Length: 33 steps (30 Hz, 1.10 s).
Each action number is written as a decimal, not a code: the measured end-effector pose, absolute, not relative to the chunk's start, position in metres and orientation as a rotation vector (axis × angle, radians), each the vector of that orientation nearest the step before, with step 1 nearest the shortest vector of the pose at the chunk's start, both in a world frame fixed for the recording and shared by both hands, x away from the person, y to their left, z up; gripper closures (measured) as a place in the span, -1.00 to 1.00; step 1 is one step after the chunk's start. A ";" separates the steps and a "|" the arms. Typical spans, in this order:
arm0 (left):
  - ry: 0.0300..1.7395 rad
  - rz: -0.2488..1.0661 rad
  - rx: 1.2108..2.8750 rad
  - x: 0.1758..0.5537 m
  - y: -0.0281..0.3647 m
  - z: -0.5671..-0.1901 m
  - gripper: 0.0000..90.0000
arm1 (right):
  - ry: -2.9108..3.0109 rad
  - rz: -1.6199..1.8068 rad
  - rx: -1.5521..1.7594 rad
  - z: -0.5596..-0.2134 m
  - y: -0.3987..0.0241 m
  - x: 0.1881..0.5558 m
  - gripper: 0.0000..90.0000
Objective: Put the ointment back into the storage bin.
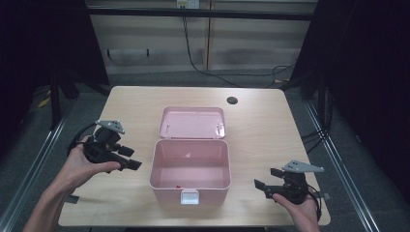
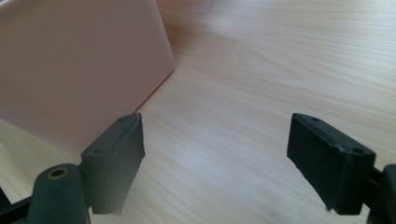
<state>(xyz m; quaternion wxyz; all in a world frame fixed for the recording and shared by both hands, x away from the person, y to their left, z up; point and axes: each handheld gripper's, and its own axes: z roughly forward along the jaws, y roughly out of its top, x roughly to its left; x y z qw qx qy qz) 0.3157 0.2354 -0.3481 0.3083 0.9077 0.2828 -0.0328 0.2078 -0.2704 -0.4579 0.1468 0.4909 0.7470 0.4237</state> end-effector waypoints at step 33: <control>0.937 -0.100 2.370 0.296 0.277 -0.444 -0.27 | 2.165 1.195 1.430 -0.461 -0.270 0.210 -0.58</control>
